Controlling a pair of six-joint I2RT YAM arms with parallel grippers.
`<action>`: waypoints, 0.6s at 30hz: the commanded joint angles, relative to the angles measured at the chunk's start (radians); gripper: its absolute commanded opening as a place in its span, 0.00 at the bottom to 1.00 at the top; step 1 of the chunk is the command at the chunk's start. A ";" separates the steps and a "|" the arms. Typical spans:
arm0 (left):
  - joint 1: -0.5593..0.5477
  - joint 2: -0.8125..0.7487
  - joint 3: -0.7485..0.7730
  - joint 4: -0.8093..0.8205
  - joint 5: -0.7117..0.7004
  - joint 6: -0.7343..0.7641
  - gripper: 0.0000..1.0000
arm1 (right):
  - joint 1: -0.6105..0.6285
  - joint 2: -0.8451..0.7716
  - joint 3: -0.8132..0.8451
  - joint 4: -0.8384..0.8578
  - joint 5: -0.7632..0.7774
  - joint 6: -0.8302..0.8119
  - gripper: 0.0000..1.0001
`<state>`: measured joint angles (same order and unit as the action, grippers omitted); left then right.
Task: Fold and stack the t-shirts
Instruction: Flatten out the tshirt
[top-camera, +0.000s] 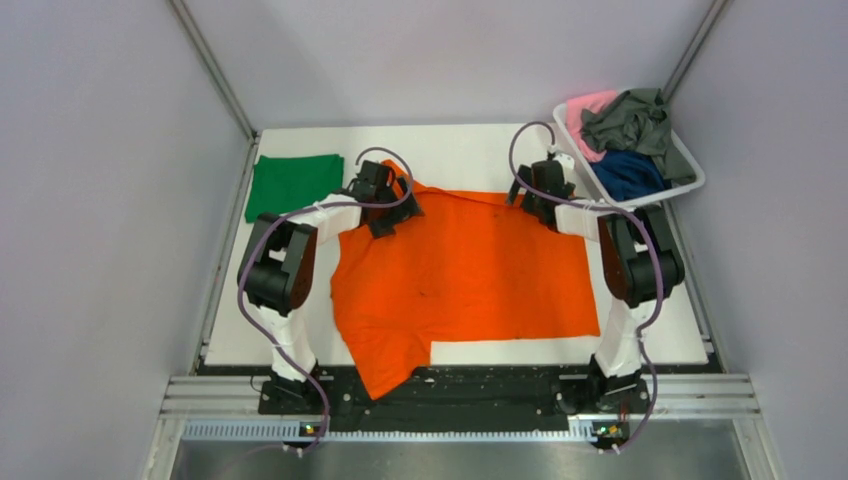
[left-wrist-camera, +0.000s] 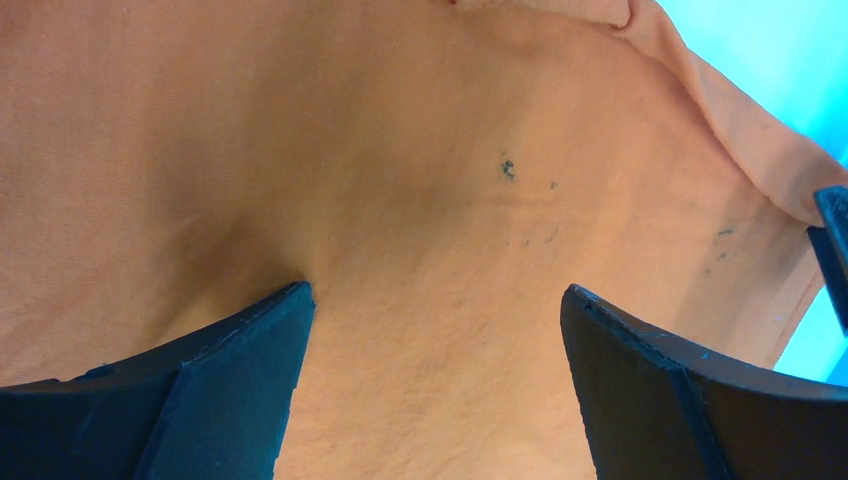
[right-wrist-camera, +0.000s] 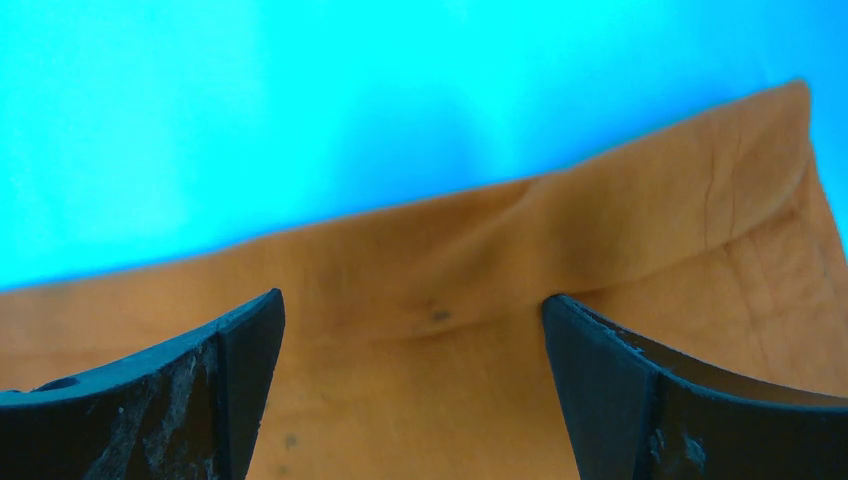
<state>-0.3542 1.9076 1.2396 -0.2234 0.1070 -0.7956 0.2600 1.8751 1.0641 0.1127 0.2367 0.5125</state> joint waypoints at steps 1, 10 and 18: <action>0.001 0.009 -0.025 -0.008 -0.043 0.010 0.99 | -0.029 0.079 0.107 0.071 0.000 0.021 0.99; 0.000 0.012 -0.025 -0.048 -0.079 0.024 0.99 | -0.041 0.269 0.400 0.104 0.048 0.015 0.98; 0.001 0.002 0.041 -0.075 -0.086 0.039 0.99 | -0.042 0.210 0.496 -0.007 -0.007 -0.062 0.98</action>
<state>-0.3573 1.9076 1.2453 -0.2356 0.0662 -0.7849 0.2241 2.1921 1.5555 0.1448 0.2600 0.4984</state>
